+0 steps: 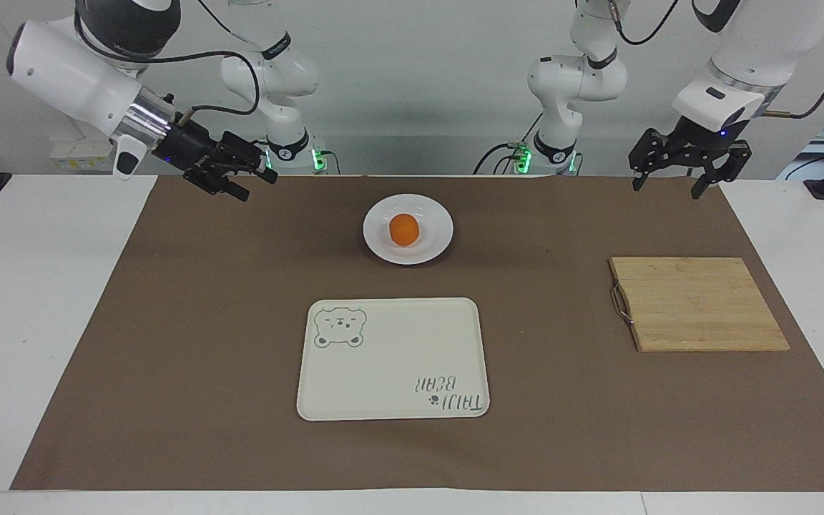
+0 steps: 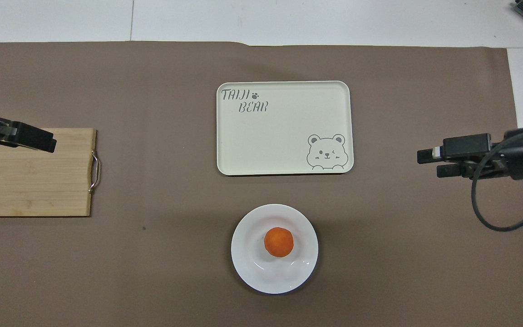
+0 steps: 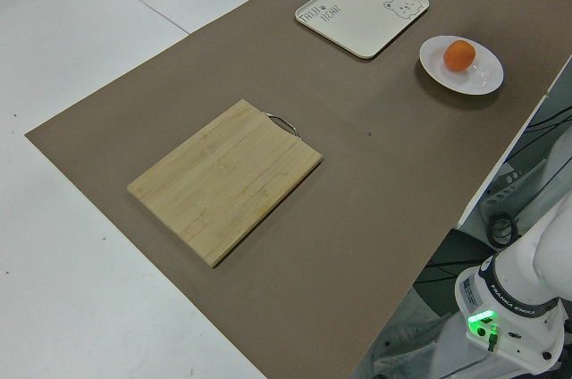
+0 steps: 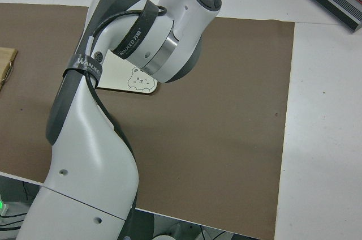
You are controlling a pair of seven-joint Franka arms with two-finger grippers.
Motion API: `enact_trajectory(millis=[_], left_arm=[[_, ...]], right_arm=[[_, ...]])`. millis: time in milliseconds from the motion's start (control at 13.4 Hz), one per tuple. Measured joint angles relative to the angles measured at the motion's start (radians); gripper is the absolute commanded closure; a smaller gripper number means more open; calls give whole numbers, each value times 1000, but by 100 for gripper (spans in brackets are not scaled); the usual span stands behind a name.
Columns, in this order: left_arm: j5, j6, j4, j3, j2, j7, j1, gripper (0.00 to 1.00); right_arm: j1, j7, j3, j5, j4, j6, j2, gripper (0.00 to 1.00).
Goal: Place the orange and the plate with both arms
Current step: 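Retract the left gripper to the board while the right gripper moves inward, then reach the right gripper to the white plate rim and grip it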
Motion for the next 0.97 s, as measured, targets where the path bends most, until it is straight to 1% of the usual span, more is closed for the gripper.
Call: enact_trajectory(millis=[224,374,523,598,747,972], left_arm=[[0,-19,-39,0,-33,1,3,0],[0,-26,-45,0,-37,3,6,0],[0,-28,-45,1,-37,3,11,0],[0,-28,-45,1,-37,3,20,0],[0,-32,-45,2,-37,5,33,0],[0,-35,-45,2,-37,5,35,0]], right_arm=[[15,-168,5,54,-134,130,25,0],[45,-205,9,73,-160,187,55,0],[75,-211,11,100,-172,203,72,0],[84,-235,11,128,-195,209,73,0],[85,-317,11,176,-267,212,74,0],[106,-372,11,211,-351,214,74,0]])
